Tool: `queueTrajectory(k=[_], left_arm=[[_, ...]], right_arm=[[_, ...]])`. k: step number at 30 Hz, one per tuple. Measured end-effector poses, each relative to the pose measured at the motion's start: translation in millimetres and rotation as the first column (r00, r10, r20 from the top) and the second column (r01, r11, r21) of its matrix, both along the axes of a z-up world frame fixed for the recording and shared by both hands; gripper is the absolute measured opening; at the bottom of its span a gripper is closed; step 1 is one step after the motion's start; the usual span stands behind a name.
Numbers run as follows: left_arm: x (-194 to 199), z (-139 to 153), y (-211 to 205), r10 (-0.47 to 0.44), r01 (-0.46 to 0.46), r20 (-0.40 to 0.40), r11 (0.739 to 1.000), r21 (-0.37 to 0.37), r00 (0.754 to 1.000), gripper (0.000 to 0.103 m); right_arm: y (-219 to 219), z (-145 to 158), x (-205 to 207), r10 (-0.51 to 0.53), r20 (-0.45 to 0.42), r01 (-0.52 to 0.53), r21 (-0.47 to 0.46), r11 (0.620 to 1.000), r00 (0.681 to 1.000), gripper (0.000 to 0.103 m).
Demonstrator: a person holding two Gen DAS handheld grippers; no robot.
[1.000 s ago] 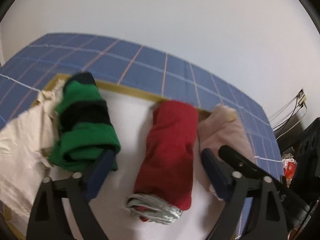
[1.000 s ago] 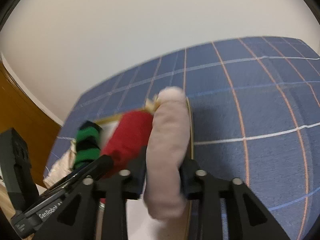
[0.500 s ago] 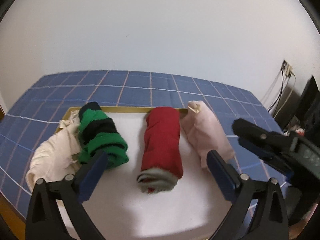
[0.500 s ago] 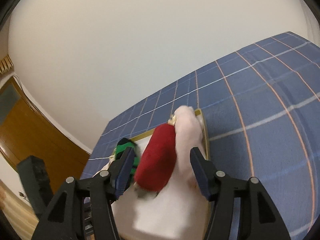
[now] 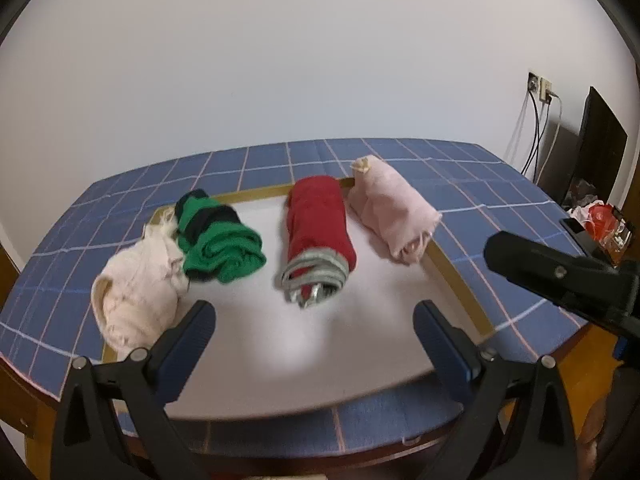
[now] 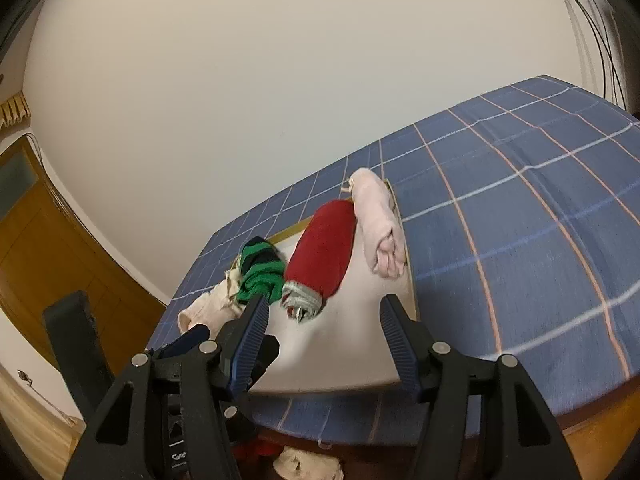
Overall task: Take underwear out of drawer
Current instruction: 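Move both open grippers back down into the open drawer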
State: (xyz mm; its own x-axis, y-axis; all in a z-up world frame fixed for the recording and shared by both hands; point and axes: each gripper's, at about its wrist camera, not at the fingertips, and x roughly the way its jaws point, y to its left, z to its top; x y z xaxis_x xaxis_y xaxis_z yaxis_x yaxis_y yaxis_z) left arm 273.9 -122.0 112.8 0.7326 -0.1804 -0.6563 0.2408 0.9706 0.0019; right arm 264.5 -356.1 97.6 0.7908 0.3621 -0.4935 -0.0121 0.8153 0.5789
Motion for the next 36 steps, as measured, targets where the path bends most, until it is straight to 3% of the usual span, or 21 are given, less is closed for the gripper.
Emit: queueTrajectory(k=[15,21,36], left_arm=[[-56,-15,13,-0.006,0.006,0.016,1.000,0.007,1.000,0.101],[-75,-23,14,-0.015,0.014,0.033,0.999,0.043,0.999,0.101],[-114,-37,28,-0.041,0.040,0.033,0.999,0.036,0.999,0.101]], right_arm=[[14,-7,-60,-0.041,0.033,0.041,-0.016,0.999,0.999,0.061],[24,-13,-88,-0.057,0.046,0.059,-0.034,0.998,0.997,0.061],[32,-38,-128,-0.097,0.026,0.098,-0.062,0.993,0.995,0.061]])
